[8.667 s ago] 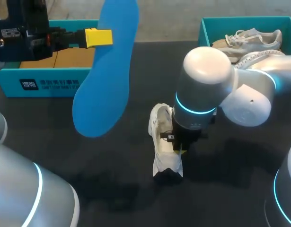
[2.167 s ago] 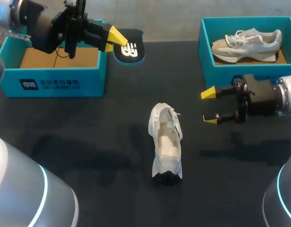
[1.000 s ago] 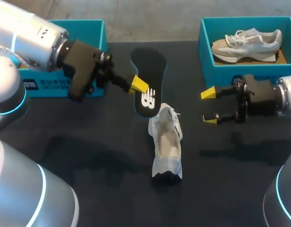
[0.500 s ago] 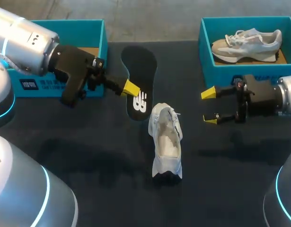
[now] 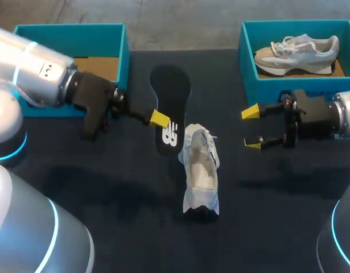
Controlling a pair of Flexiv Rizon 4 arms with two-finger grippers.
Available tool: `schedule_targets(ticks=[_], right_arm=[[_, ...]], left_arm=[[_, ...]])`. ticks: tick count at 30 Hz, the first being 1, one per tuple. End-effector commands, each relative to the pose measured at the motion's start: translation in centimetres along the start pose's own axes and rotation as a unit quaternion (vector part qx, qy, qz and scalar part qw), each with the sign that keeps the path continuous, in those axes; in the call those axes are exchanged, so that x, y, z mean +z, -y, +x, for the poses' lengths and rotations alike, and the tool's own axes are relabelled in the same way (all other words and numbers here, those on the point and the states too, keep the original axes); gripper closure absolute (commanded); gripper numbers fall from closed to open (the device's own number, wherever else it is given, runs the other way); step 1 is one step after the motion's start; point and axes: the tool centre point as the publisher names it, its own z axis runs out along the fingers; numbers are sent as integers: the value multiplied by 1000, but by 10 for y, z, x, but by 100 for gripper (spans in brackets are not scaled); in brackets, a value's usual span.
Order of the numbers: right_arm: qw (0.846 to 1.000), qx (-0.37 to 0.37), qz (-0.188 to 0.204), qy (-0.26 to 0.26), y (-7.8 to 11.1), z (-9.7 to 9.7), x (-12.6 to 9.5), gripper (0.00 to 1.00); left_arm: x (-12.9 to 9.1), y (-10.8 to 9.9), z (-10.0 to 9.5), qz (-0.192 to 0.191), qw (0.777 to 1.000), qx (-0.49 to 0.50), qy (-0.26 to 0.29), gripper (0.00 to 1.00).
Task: Take the shoe out of the shoebox, open the shoe tongue, remove and reinsert the insole, then place the shoe into the shoebox
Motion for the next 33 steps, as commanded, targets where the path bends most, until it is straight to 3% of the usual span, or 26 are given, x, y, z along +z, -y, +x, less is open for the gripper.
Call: schedule_targets(ticks=[1, 8, 15, 33], right_arm=[[1000, 0, -1, 1, 1, 0, 1, 0], [1000, 0, -1, 1, 1, 0, 1, 0], [1000, 0, -1, 1, 1, 0, 1, 0], [1000, 0, -1, 1, 1, 0, 1, 0]], left_arm=[[0, 5, 12, -6, 999, 16, 28, 100], [2, 0, 22, -18, 999, 24, 33, 100], [4, 1, 38, -54, 998, 31, 32, 100], [14, 3, 40, -43, 997, 54, 38, 100]])
